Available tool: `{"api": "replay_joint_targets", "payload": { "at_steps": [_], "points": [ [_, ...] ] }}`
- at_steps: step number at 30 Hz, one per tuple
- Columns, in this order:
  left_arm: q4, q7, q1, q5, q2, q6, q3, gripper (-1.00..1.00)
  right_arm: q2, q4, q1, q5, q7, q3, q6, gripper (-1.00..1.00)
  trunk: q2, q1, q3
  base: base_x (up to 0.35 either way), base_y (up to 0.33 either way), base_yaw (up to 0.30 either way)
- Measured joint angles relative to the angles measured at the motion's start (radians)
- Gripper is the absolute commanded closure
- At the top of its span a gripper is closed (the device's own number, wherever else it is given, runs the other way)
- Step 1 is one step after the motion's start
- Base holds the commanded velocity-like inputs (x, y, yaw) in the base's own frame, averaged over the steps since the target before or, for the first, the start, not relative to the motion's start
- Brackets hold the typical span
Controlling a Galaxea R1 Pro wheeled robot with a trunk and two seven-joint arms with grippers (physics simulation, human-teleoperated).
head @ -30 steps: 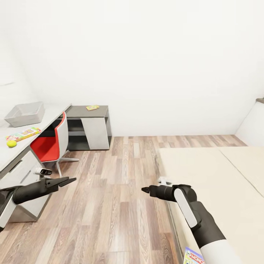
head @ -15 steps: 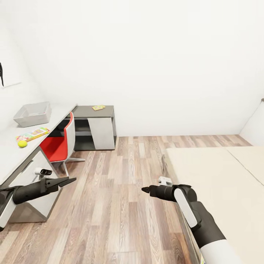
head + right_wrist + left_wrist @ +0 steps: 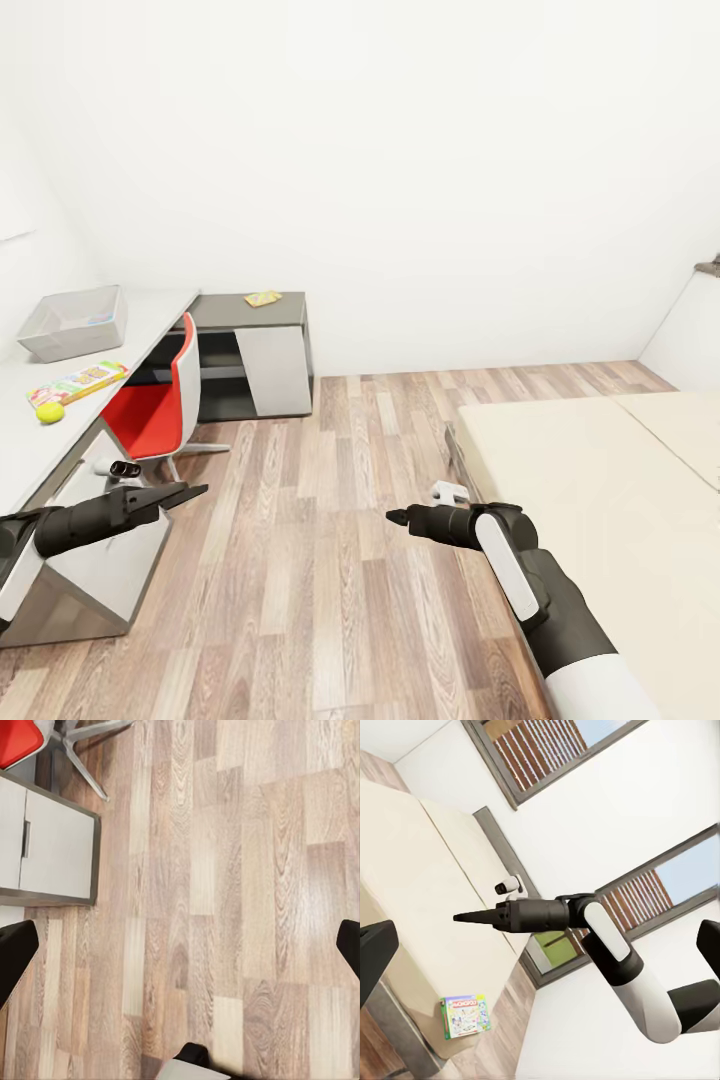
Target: Put all the toys in the child's room - the three board games (two on the bed and one on the table), the two jigsaw puzzles on the table, and the tennis ball on the table - inside the toy box on the table in the child's room.
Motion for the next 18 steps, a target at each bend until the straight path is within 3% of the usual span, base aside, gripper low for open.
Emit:
{"api": "replay_joint_targets", "payload": {
  "at_steps": [10, 18],
  "points": [
    [0.0, 0.0, 0.0, 0.0, 0.0, 0.0, 0.0, -1.0, 0.0, -0.001, -0.001, -0.001, 0.0, 0.0, 0.0, -1.0, 0.0, 0.0, 0.0, 0.181, 0.252, -0.276],
    [0.0, 0.0, 0.0, 0.0, 0.0, 0.0, 0.0, -1.0, 0.001, 0.0, 0.0, 0.0, 0.001, 0.001, 0.0, -1.0, 0.0, 0.0, 0.0, 0.049, 0.275, -0.28]
  ]
}}
